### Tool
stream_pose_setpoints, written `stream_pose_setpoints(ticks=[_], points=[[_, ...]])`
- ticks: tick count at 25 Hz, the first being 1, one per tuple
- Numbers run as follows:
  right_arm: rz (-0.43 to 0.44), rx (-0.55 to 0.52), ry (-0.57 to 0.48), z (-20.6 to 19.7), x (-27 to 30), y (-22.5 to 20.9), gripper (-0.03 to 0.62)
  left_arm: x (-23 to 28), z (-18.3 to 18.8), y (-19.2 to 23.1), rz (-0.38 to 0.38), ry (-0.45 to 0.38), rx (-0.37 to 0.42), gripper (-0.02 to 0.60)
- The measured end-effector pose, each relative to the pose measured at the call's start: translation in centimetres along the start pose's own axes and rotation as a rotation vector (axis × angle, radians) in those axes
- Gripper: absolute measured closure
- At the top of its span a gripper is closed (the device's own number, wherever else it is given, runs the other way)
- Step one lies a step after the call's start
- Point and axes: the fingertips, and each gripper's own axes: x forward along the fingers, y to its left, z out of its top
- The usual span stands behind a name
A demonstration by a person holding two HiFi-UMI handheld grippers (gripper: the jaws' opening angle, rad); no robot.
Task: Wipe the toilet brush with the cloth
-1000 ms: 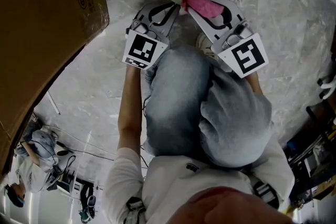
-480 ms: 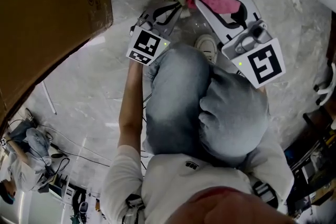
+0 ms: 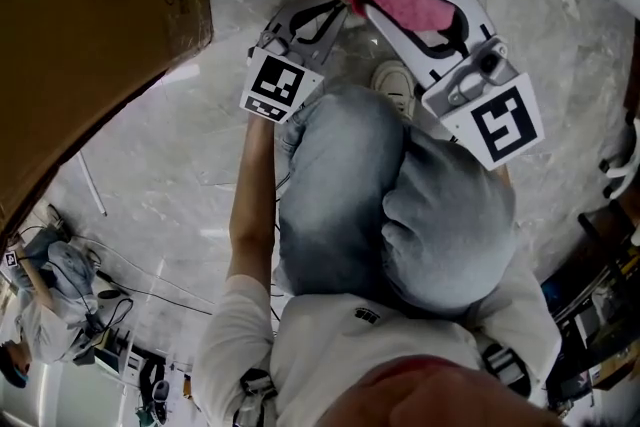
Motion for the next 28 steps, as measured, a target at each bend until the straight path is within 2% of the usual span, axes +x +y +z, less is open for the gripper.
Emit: stream_pose_setpoints(ticks=[8,22,28], points=[[-0.006,0.08,0.092,-6.2,-0.2,1.1,0.51,0.0,0.3,-0.1,0.003,-0.009,0.0,0.565],[-0.05,0.195,0.233,-17.9,1.0,1.1,0.511,0.1,0.2,0.2,0.005,-0.041,-0.045,0.565],[-0.105,0.223,0.257,-19.8,1.0,0.2,0.513,-0.4,0.4,0.6,0.016,-0.067,-0.072,0.565]])
